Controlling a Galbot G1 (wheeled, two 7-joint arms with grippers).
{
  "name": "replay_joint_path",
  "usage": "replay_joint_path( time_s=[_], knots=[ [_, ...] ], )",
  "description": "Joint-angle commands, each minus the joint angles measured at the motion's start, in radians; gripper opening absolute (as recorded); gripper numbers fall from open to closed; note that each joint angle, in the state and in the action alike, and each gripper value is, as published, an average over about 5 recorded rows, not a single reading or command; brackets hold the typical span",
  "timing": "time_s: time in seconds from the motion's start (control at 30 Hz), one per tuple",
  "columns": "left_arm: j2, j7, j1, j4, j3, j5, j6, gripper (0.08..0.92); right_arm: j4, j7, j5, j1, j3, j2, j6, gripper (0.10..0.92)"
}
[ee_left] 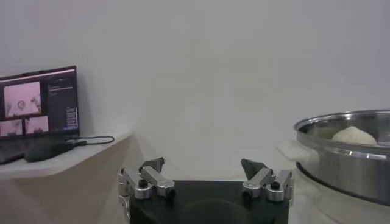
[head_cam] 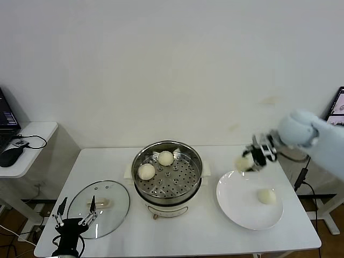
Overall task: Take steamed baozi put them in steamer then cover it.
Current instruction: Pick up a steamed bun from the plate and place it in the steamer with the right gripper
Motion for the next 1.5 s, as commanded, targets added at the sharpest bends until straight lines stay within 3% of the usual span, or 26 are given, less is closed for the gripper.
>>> replay_joint_path(
  time_s=[0.03,0.37,0.83,1.1,1.5],
  knots=[
    [-0.004,-0.001,0.001,-0.001,-0.006,-0.001,0.0,0.823,-0.016,0.049,0.123,0.218,-0.14,0.296,0.008,0.602],
    [-0.021,-0.003,0.0,-0.001,-0.018,-0.001,0.0,0.823,-0.073,0.079,0.06,0.087,-0.199,0.498,0.226,0.607],
    [-0.038,-0.007,0.01,-0.008,-0.034,-0.005,-0.006,0.823,-0.147,0.109,-0.127,-0.002,-0.245,0.596,0.469,0.611],
    [-0.037,-0.009,0.006,-0.001,-0.029,-0.007,-0.013,0.823,-0.164,0.1,-0.181,0.0,-0.253,0.605,0.532,0.618],
    [-0.038,-0.009,0.004,0.005,-0.02,-0.006,-0.019,0.823,-0.116,0.062,-0.142,0.005,-0.273,0.576,0.54,0.619]
  ],
)
